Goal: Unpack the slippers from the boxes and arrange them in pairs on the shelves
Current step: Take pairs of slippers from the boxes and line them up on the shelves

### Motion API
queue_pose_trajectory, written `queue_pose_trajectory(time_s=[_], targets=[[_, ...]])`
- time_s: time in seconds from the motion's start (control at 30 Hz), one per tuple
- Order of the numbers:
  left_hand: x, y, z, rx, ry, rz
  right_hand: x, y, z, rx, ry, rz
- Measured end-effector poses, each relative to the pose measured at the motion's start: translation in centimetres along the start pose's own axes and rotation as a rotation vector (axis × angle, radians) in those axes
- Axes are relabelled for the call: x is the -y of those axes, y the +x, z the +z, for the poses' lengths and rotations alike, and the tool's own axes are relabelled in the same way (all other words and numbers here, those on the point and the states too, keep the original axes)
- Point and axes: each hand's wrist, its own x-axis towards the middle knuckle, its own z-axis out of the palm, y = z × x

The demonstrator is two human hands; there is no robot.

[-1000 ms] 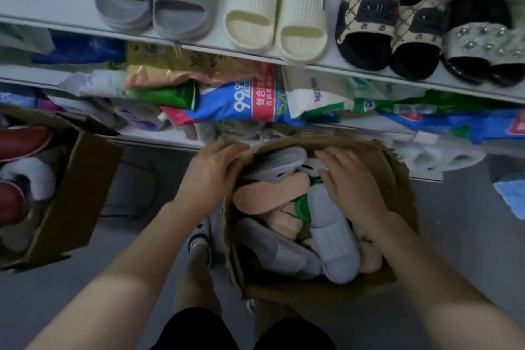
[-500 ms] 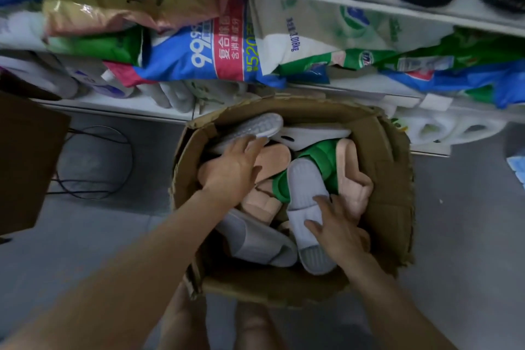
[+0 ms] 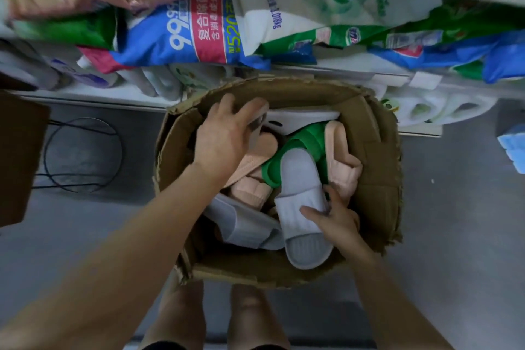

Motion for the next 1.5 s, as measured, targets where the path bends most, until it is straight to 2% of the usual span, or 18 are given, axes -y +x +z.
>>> queue_pose_trajectory(time_s=[0.1,0.3,0.37,0.47,0.53,0.67,0.8,0.9,1.0,1.2,1.3,1.43,1.5], targets=[[-0.3,-3.8,-2.4,-0.151,-0.216,-0.156,0.1,-1.4,-0.3,-0.039,0.090,0.039],[-0.8,-10.4,-3.4,-0.304,-0.586,-0.472,-0.6,-0.6,-0.7,-0.085,0.179,0.036],[-1.1,-11.7,-2.1,-0.206,-0.700,-0.572,0.7,-1.8,-1.3,-0.110,0.223,0.010],[-0.5,-14.0,1.1,0.199,-0.660,-0.727,1.4,-2.5,-1.6,-0.172,0.282,-0.019],[0.0,-14.9,2.8,0.389,-0.597,-0.779,1.3,-2.5,-1.6,-0.197,0.268,-0.041],[0.1,-14.4,4.1,0.568,-0.522,-0.773,0.8,-1.8,-1.6,-0.253,0.196,-0.087],[0.2,-13.2,4.4,0.637,-0.501,-0.718,0.5,-1.5,-1.9,-0.300,0.188,-0.133],[0.2,-11.9,4.1,0.623,-0.543,-0.708,0.5,-1.3,-2.4,-0.342,0.133,-0.217],[0.3,-10.6,3.3,0.524,-0.531,-0.681,0.6,-0.9,-2.7,-0.360,-0.029,-0.232],[0.8,-11.2,0.4,0.397,-0.626,-0.843,1.6,-0.4,-1.9,-0.467,-0.229,-0.326],[1.0,-12.9,-0.8,0.371,-0.640,-0.818,4.0,0.2,-1.5,-0.486,-0.283,-0.431],[1.1,-13.9,-0.8,0.441,-0.634,-0.823,8.7,3.2,-0.3,-0.387,-0.303,-0.502],[1.2,-13.5,-0.2,0.458,-0.660,-0.864,10.7,6.1,0.2,-0.347,-0.401,-0.527]])
